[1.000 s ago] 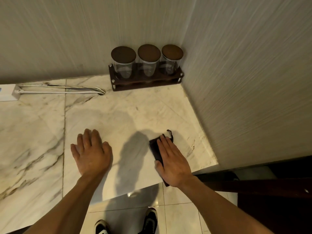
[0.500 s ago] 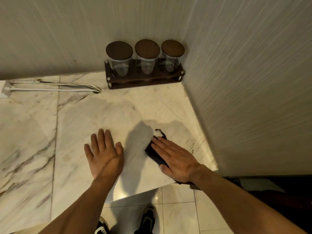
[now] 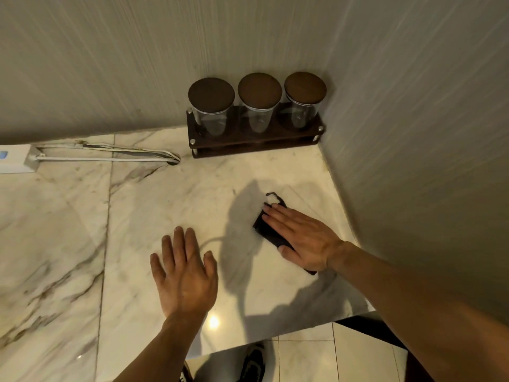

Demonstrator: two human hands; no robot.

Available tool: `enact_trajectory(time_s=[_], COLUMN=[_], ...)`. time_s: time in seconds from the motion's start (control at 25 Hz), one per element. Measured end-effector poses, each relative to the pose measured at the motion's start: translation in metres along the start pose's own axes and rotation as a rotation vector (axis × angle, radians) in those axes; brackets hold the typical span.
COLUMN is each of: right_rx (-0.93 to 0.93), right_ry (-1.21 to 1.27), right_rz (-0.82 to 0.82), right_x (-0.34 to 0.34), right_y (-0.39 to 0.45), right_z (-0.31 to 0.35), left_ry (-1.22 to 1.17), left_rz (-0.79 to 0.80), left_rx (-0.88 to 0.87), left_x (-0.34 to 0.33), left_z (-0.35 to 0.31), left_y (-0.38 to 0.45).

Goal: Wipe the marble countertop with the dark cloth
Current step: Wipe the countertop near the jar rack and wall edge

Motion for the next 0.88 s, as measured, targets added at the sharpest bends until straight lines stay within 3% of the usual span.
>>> enact_trajectory(time_s=[0.48, 0.88], right_rx=[-0.073, -0.396], right_ry=[-0.036, 0.016], right_rz=[-0.047, -0.175], right_x=[0.035, 0.052], right_y=[0.055, 0.075], right_z=[-0.05, -0.093], left_ry=[0.083, 0.093], left_rz=[0.028, 0.024], left_rx=[0.022, 0.022], left_x=[-0.004, -0.009], left_z=[0.002, 0.004], left_y=[0.003, 0.004])
Point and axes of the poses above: each hand's wrist, its own y-axis towards the middle knuckle, its own x-axis out of the back of the hand, z = x × y, the point moved 10 cm from there along y, towards the middle knuckle, and after that the axes turned 6 degrees about y, right-handed, at the moved point
